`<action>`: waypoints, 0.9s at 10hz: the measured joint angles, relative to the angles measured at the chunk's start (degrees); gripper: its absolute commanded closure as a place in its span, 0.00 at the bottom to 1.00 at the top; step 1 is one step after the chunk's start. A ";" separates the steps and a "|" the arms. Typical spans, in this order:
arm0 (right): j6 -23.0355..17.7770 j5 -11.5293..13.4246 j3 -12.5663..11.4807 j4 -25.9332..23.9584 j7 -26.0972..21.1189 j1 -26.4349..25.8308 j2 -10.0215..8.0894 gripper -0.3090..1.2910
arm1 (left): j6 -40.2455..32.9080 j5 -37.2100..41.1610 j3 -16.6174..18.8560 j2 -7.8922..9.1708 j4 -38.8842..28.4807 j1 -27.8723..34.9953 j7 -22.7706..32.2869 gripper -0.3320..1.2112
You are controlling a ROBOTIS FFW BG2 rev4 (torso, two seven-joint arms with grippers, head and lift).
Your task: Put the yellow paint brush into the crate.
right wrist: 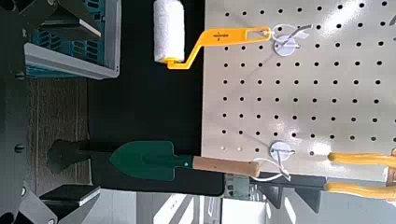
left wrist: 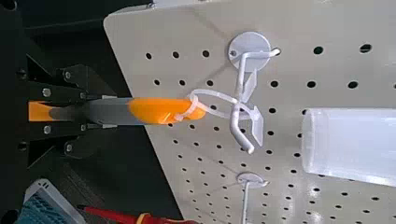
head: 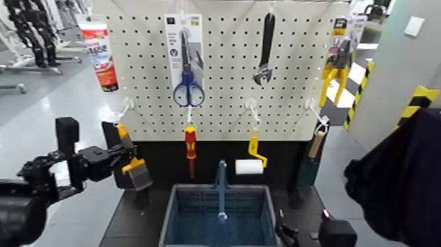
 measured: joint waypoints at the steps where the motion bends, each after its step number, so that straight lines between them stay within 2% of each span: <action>1: 0.08 0.00 0.03 0.01 0.00 -0.02 0.00 0.28 | 0.63 0.19 0.94 -0.28 -2.03 1.08 0.21 0.98; 5: 0.41 0.00 0.33 0.01 0.09 -0.32 -0.16 0.28 | 3.83 0.67 3.60 -2.02 -9.03 5.06 -0.15 0.98; 7: 0.43 -0.02 0.44 0.05 0.10 -0.41 -0.17 0.28 | 5.72 1.23 3.28 -2.78 -11.57 6.28 -0.86 0.98; 9: 0.35 -0.16 0.52 0.27 0.09 -0.43 -0.16 0.28 | 6.69 2.84 1.28 -3.46 -14.55 6.68 -1.15 0.98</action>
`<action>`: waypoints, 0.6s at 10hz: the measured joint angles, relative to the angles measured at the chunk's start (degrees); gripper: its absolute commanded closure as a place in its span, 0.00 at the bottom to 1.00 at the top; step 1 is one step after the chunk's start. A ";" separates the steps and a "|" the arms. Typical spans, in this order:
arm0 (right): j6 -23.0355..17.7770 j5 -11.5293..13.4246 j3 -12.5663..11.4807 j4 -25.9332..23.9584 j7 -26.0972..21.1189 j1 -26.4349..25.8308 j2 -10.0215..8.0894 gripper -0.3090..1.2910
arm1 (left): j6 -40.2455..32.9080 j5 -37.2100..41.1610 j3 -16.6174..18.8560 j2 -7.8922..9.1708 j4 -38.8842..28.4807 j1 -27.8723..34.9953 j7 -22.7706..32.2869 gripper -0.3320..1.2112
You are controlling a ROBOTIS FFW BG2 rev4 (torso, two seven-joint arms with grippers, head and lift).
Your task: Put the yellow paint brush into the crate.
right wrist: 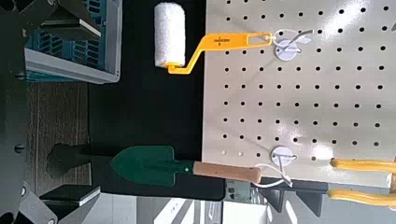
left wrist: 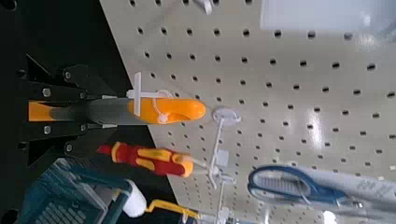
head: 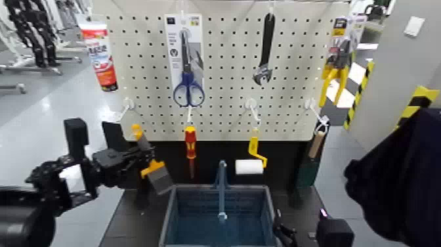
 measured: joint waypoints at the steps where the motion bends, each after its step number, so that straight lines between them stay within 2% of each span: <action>1: -0.12 -0.07 0.03 0.11 0.00 -0.04 0.05 0.28 | 0.50 0.97 -1.56 -0.21 -1.22 -0.16 0.00 0.98; 3: -0.45 -0.30 0.09 0.34 0.00 -0.07 0.14 0.28 | 0.78 4.12 -5.20 -0.67 -1.37 -0.53 0.35 0.98; 6: -1.36 -0.77 -0.11 0.68 0.00 0.06 0.28 0.28 | -2.67 5.73 -11.12 -1.97 3.84 -1.58 1.10 0.98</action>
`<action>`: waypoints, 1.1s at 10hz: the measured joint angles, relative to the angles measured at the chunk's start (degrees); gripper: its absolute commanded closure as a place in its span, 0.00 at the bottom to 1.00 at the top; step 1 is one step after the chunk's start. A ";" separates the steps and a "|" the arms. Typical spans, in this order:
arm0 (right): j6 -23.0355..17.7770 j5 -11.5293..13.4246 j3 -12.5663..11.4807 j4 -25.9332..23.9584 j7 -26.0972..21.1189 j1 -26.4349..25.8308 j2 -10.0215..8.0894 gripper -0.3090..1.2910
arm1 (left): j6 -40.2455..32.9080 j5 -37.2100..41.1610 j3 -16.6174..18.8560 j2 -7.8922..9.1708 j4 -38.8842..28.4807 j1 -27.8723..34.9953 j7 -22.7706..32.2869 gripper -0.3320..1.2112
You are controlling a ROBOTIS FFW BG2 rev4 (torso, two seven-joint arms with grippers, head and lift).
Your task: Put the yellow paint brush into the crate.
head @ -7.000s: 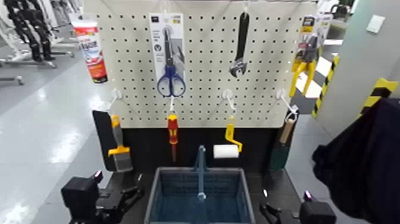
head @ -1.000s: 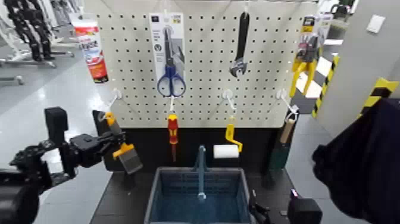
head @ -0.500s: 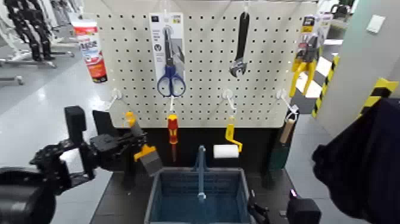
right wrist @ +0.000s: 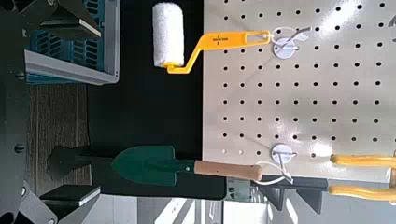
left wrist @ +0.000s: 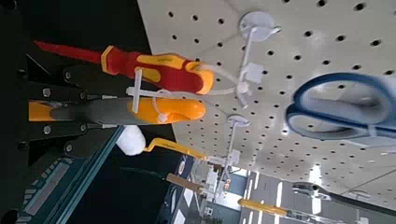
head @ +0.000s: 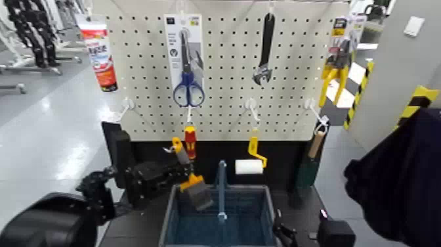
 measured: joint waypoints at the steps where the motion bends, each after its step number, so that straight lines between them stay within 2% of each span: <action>1: -0.28 -0.16 -0.08 0.12 0.00 0.08 0.05 0.28 | -0.68 -0.60 -1.64 -0.50 1.74 -0.41 0.10 0.98; 3: -0.74 -0.47 -0.21 0.27 0.00 0.17 0.04 0.28 | -0.75 -2.30 -4.39 -1.11 4.42 -1.07 0.26 0.98; 8: -1.74 -1.24 -0.22 0.78 0.00 0.07 -0.20 0.28 | -0.77 -4.46 -9.95 -1.11 11.06 -3.35 0.53 0.97; 11: -2.26 -1.63 -0.15 1.11 0.00 0.02 -0.29 0.28 | 0.57 -4.41 -11.95 -1.16 13.06 -4.66 0.54 0.92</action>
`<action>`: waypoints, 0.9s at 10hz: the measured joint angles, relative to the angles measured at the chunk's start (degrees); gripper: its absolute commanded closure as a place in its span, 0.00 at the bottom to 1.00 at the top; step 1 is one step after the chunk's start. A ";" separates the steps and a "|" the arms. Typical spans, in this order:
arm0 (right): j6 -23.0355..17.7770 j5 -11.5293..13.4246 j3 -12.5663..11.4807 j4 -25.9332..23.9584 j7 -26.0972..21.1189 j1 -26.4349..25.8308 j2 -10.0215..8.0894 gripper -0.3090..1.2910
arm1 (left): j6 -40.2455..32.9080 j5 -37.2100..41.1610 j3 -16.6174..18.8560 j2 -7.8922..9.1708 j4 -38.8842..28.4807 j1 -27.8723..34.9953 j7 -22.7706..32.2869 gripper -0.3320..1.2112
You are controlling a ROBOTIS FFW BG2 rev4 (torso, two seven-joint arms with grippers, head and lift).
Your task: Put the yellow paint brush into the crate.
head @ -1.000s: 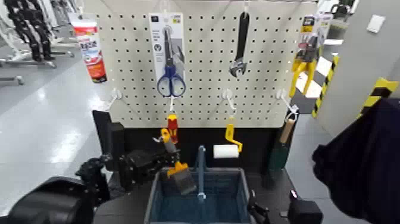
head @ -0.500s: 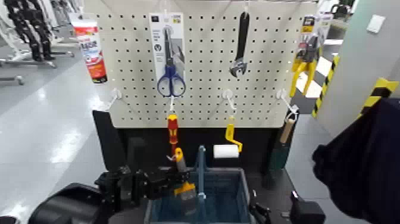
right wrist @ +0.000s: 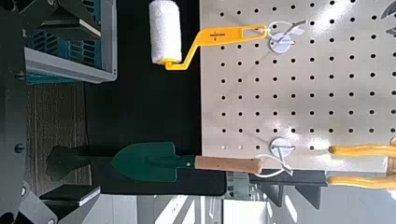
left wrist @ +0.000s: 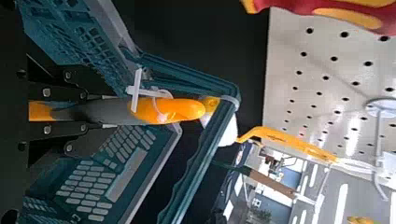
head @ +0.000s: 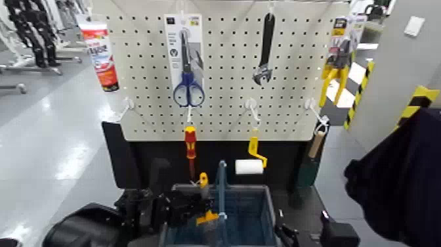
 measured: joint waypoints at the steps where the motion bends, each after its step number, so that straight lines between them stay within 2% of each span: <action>1: -0.16 -0.14 -0.02 0.07 -0.03 0.00 0.00 0.28 | 0.59 -0.28 -0.50 0.05 0.32 -0.28 0.00 0.92; 2: -0.32 -0.27 -0.07 0.14 -0.08 0.02 0.00 0.28 | 0.96 -0.45 -0.90 0.09 0.52 -0.48 -0.06 0.81; 4: -0.53 -0.43 -0.21 0.22 -0.09 0.16 0.00 0.28 | 1.06 -0.50 -1.03 0.11 0.54 -0.57 -1.02 0.47; 5: -0.60 -0.46 -0.26 0.23 -0.09 0.22 0.00 0.28 | 0.93 -0.45 -0.69 0.11 0.45 -0.57 -1.70 0.26; 6: -0.61 -0.51 -0.30 0.23 -0.09 0.26 0.00 0.28 | 0.80 -0.42 -0.21 0.15 0.22 -0.45 -2.13 0.19; 9: -0.43 -0.53 -0.35 0.23 -0.11 0.36 0.00 0.28 | -0.44 -0.55 2.42 0.12 -1.74 0.96 -2.25 0.19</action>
